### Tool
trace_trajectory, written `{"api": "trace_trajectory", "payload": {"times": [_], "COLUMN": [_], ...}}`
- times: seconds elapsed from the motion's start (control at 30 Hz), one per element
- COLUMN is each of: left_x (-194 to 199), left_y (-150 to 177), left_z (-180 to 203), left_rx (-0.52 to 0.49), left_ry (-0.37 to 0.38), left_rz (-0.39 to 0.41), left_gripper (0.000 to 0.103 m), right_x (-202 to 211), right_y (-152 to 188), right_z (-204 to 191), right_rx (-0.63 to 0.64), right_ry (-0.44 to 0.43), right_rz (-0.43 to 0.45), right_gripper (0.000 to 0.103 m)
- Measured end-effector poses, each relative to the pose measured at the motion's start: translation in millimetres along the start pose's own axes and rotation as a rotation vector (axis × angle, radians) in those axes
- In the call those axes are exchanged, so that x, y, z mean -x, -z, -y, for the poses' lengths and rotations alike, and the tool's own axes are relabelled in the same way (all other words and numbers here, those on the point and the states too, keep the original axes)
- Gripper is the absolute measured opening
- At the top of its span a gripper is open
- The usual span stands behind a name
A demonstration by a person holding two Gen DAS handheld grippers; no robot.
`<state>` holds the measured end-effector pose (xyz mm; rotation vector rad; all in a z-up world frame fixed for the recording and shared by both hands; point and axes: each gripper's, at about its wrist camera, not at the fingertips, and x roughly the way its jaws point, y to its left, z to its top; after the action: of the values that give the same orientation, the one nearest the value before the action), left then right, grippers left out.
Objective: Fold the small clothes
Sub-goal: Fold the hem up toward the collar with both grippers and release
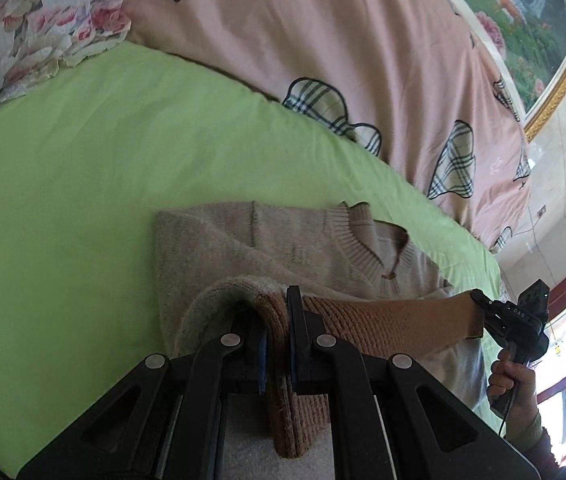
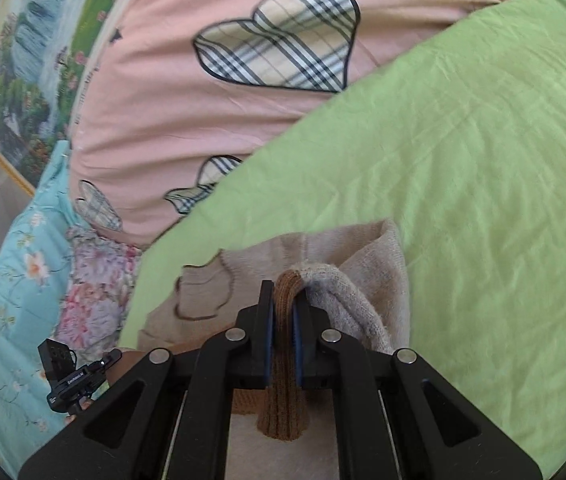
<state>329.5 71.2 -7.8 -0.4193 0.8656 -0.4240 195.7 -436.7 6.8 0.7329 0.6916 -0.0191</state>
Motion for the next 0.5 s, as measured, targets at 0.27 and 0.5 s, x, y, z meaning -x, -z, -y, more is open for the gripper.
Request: {"api": "trace_trajectory", "payload": {"times": [0.27,0.5], "left_x": [13,19], "left_y": [26,95], "left_z": [-4,60], "left_rx": [0.02,-0.105], "left_ry": [0.057,0.208], "left_rz": [-0.06,-0.192], "left_gripper": [0.01,0.023], "right_x": [7,47], "right_y": [17,70], "right_z": [7,-51], "right_rx": [-0.023,0.176], "right_ry": [0.023,-0.041], "right_rz": [-0.024,-0.043], "right_gripper": [0.014,0.041]}}
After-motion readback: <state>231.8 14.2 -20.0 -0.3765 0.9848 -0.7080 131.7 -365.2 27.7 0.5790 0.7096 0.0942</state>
